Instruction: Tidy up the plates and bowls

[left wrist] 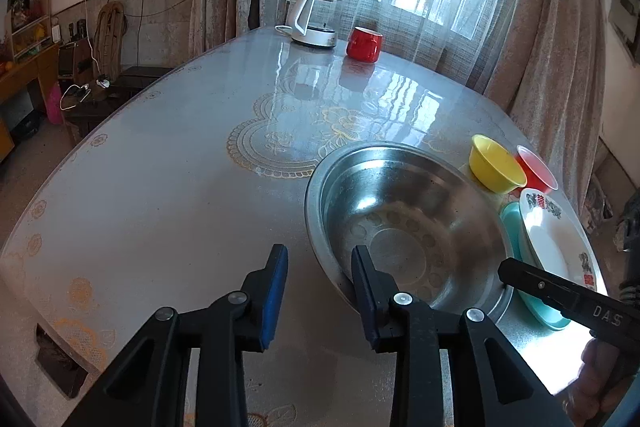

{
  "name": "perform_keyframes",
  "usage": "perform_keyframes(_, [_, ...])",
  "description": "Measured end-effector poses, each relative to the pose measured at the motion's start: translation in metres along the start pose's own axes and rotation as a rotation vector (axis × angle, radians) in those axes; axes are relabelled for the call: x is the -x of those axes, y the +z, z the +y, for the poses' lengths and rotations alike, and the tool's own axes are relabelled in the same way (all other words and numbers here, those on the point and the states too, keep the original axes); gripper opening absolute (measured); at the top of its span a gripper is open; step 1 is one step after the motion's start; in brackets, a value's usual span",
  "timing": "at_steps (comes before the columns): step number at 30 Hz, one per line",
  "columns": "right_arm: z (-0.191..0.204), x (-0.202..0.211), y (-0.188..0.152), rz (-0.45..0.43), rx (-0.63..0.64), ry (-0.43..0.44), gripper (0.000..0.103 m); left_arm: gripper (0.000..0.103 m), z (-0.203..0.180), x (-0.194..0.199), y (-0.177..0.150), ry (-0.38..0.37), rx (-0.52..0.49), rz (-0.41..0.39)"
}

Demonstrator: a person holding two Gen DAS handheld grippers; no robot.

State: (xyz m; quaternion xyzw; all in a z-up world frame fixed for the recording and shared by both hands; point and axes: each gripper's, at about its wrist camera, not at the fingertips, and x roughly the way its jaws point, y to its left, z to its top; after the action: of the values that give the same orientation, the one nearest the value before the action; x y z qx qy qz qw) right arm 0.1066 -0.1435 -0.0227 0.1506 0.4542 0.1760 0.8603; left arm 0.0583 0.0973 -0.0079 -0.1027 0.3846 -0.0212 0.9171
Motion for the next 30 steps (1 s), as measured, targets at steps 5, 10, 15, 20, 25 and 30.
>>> perform_keyframes(5, [0.002, 0.009, -0.002, -0.031, 0.013, -0.013, 0.030, 0.034, -0.004, 0.010, 0.001, 0.002, -0.027, -0.033])
perform_keyframes(10, [0.002, 0.018, -0.002, -0.059, 0.012, -0.022, 0.030, 0.034, -0.011, 0.018, 0.002, -0.007, -0.058, -0.060])
perform_keyframes(15, [-0.003, 0.029, 0.000, -0.083, -0.008, -0.034, 0.030, 0.034, -0.020, 0.023, 0.002, -0.015, -0.086, -0.076])
perform_keyframes(20, [-0.009, 0.037, 0.001, -0.097, -0.034, -0.045, 0.030, 0.035, -0.028, 0.026, 0.001, -0.042, -0.108, -0.077])
perform_keyframes(25, [-0.017, 0.045, 0.005, -0.112, -0.059, -0.058, 0.030, 0.036, -0.034, 0.029, 0.002, -0.055, -0.121, -0.084])
perform_keyframes(30, [-0.029, 0.051, 0.011, -0.128, -0.084, -0.077, 0.030, 0.036, -0.040, 0.029, 0.009, -0.067, -0.134, -0.093])
